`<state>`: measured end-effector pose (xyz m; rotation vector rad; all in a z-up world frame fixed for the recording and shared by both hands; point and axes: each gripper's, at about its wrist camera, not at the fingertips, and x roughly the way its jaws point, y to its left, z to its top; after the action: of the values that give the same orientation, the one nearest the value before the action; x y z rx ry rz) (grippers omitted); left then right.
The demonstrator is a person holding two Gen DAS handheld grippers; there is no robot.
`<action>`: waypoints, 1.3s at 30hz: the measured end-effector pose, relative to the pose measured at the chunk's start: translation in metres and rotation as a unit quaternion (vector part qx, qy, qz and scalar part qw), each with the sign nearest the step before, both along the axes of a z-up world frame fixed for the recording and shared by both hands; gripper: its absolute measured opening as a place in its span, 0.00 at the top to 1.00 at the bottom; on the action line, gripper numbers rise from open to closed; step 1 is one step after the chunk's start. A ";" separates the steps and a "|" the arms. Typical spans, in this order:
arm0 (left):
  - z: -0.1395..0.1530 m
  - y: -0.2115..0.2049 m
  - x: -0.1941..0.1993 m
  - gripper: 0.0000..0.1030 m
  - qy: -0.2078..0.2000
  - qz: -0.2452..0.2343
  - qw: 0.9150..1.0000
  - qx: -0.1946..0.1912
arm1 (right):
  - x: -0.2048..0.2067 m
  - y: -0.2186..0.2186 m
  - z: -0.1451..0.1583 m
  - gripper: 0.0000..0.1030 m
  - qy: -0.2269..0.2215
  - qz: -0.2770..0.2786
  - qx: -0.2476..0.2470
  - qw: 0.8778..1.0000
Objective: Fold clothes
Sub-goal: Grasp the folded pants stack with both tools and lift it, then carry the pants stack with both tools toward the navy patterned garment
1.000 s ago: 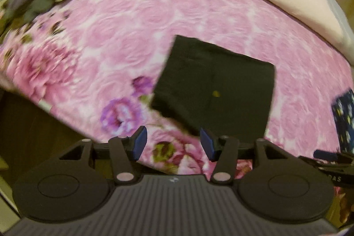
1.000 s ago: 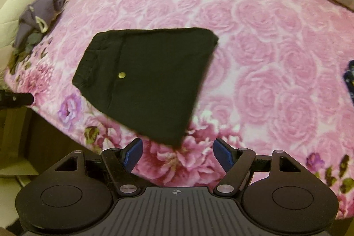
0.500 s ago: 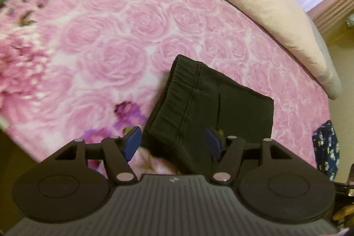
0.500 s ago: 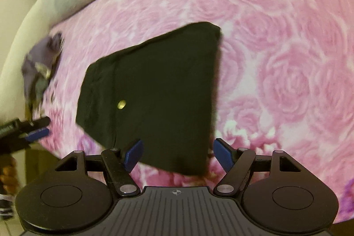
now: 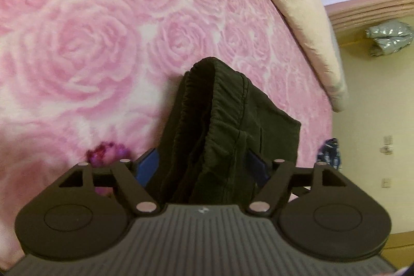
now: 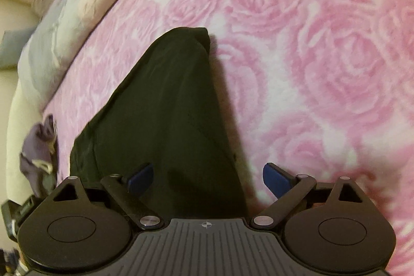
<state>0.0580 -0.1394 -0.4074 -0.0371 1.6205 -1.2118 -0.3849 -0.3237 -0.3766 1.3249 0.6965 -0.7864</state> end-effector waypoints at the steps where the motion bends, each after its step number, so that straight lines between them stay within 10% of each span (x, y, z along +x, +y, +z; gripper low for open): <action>1: -0.006 -0.002 0.002 0.31 0.008 -0.003 1.000 0.002 | 0.001 -0.001 -0.003 0.09 -0.004 -0.004 0.000 1.000; 13: -0.054 -0.016 0.010 0.22 0.098 -0.016 0.995 -0.015 | 0.012 -0.009 -0.020 0.09 -0.017 0.003 -0.004 1.000; 22: -0.050 -0.042 -0.005 0.21 0.064 -0.053 0.997 -0.008 | 0.034 -0.017 -0.027 0.09 -0.037 0.053 -0.022 0.998; 26: -0.048 -0.047 -0.007 0.35 0.059 -0.055 0.997 0.000 | 0.037 -0.020 -0.036 0.09 -0.063 0.060 -0.023 0.996; 30: -0.041 -0.047 -0.013 0.53 0.053 -0.059 0.997 -0.006 | 0.024 -0.021 -0.038 0.52 -0.074 0.056 -0.023 0.995; 39: -0.002 -0.060 -0.039 0.61 0.014 -0.076 0.997 -0.026 | -0.002 -0.022 -0.018 0.76 -0.126 0.043 -0.028 0.991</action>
<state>0.0188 -0.1993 -0.4094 0.0380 1.6399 -1.3754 -0.3871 -0.3455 -0.3942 1.3073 0.5231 -0.5542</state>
